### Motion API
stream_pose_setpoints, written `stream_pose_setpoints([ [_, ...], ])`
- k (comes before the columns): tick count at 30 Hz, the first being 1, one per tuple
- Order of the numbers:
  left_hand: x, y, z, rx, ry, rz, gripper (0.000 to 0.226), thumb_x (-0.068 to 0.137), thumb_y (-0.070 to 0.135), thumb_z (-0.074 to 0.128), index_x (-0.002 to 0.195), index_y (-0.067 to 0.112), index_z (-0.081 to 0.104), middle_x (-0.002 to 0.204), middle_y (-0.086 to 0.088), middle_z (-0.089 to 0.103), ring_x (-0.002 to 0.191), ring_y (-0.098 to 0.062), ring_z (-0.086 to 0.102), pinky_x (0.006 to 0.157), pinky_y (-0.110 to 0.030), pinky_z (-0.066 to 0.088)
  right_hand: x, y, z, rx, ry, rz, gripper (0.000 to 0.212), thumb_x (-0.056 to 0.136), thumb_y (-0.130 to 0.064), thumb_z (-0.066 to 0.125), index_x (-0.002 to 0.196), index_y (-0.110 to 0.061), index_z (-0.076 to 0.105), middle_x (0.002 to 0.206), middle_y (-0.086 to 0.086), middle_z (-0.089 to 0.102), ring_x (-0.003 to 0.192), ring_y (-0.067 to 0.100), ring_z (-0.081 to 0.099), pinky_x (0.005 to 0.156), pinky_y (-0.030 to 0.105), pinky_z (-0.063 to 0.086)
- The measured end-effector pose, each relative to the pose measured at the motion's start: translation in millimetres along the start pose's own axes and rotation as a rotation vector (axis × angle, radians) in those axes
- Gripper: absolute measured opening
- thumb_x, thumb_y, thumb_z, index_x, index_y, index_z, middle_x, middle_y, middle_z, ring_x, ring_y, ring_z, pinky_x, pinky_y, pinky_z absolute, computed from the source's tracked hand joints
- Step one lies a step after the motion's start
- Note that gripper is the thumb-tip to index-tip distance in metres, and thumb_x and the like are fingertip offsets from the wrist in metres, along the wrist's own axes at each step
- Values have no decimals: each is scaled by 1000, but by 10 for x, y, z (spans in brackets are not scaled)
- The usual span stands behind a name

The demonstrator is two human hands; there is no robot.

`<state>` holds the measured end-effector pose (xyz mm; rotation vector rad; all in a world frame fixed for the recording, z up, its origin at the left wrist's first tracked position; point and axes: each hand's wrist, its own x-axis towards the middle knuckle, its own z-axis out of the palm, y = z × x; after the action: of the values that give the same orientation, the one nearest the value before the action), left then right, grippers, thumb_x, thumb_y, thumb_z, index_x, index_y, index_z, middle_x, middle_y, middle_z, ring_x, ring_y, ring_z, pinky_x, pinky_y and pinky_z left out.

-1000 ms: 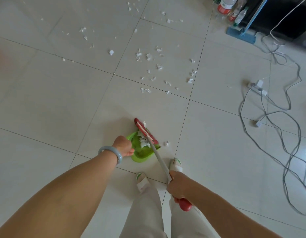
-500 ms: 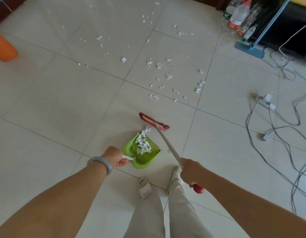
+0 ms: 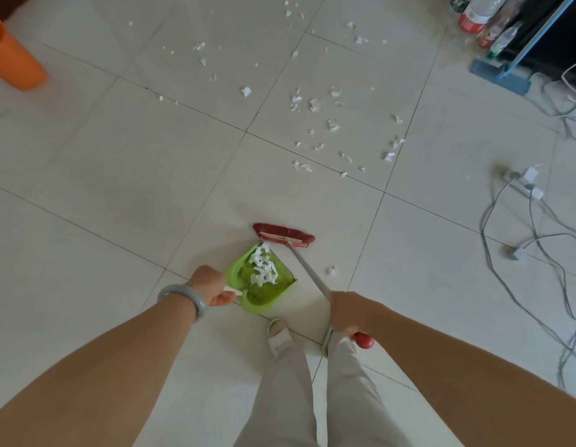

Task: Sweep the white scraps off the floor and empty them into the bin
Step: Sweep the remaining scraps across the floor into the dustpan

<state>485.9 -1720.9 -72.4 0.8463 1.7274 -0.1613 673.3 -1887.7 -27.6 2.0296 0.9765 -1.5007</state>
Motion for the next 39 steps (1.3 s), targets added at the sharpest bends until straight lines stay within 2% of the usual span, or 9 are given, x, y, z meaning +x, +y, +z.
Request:
stream_pose_setpoints([
  [2,13,-5,5,-2,-4,-8,21,93,-6,39,73,-5,45,75,-19,55,64,-34,62,57,-32,57,-76,5,200,55,-93,-28,7,85,-5,58,83,-1,63,85,4,59,84,20,56,70,22,49],
  [5,13,20,37,15,-16,-7,18,95,-5,35,79,-4,43,75,-18,55,63,-34,64,67,-37,57,-209,5,279,238,-129,-39,27,91,-4,45,116,-16,49,75,1,48,60,16,54,49,21,44],
  [7,1,33,69,38,-15,-2,16,96,-5,34,82,-5,43,75,-19,54,63,-34,63,72,-39,56,-253,51,297,282,-129,-52,30,90,0,38,111,-22,38,84,3,50,52,13,53,45,22,44],
  [10,-32,30,96,67,-10,0,10,96,-5,36,89,-6,43,71,-20,54,68,-36,62,81,-44,55,-346,120,290,285,-124,-50,31,87,3,37,112,-16,44,91,8,52,52,13,50,47,23,43],
  [14,-55,-6,70,71,-15,31,24,96,-5,34,74,-1,41,74,-18,54,63,-34,62,72,-38,55,-517,235,291,267,-115,-46,30,89,4,40,111,-17,43,81,3,48,50,12,48,43,19,42],
  [18,-24,-86,-19,69,-2,21,20,95,-5,35,76,-2,43,80,-21,52,66,-36,63,63,-37,57,-639,299,287,250,-77,-38,38,91,4,40,124,-13,46,82,-3,42,51,11,48,46,20,41],
  [22,-38,-181,-74,52,-10,9,17,94,-6,36,79,-4,44,81,-22,53,62,-34,62,55,-34,57,-717,434,304,354,-34,15,34,87,4,34,111,-16,47,82,4,48,47,12,50,45,21,42],
  [29,-121,-376,-76,39,-5,48,20,93,-8,40,74,-5,45,77,-22,56,60,-31,64,71,-40,57,-669,801,359,472,58,125,32,90,0,37,119,-10,49,75,7,53,49,14,50,46,22,44],
  [39,-410,-663,-56,-44,40,107,12,93,-9,34,93,-6,46,94,-27,52,42,-27,62,34,-24,50,-494,1058,621,595,132,282,25,92,-2,41,115,1,49,78,12,57,55,16,53,50,25,44],
])
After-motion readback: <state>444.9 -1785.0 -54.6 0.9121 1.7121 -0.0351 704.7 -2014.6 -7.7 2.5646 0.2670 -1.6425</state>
